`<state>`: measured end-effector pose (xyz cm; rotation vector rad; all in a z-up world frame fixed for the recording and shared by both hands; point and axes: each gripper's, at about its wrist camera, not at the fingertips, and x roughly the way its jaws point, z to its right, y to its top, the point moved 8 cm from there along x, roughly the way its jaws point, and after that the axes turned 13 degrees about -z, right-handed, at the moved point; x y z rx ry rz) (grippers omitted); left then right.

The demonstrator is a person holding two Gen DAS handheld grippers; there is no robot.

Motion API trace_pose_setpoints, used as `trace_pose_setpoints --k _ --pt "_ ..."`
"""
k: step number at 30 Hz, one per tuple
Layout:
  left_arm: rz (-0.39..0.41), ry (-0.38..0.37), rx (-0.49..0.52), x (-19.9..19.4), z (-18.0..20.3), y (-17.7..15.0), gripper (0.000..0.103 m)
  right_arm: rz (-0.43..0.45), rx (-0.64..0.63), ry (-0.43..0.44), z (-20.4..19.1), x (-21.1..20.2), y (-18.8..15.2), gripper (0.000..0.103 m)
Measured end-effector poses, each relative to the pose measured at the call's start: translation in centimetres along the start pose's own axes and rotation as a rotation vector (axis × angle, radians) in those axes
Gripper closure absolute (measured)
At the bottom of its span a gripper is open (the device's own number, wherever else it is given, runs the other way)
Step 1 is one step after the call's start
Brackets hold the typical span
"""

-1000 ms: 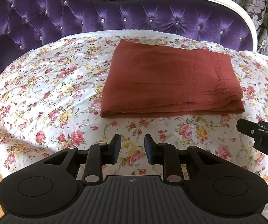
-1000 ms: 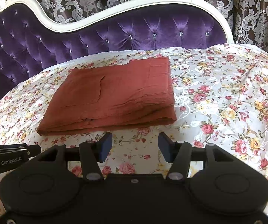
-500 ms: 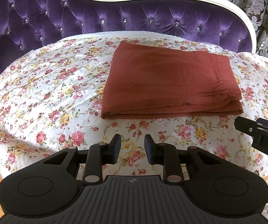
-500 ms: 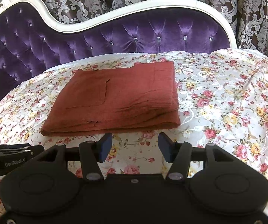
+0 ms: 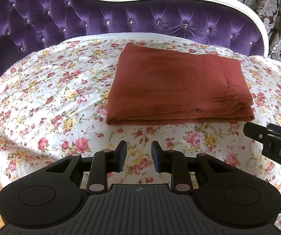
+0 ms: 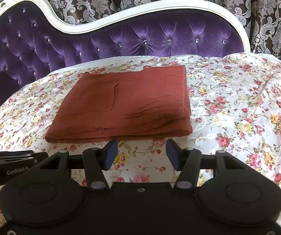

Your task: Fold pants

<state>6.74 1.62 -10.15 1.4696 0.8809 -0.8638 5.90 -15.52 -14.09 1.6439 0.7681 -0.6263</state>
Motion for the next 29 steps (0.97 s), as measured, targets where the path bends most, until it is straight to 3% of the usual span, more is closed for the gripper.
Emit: trace_pose_setpoints --k 29 --pt "-0.007 -0.015 0.002 0.18 0.2 -0.05 0.076 -0.005 0.007 0.009 0.07 0.23 -0.16 0.042"
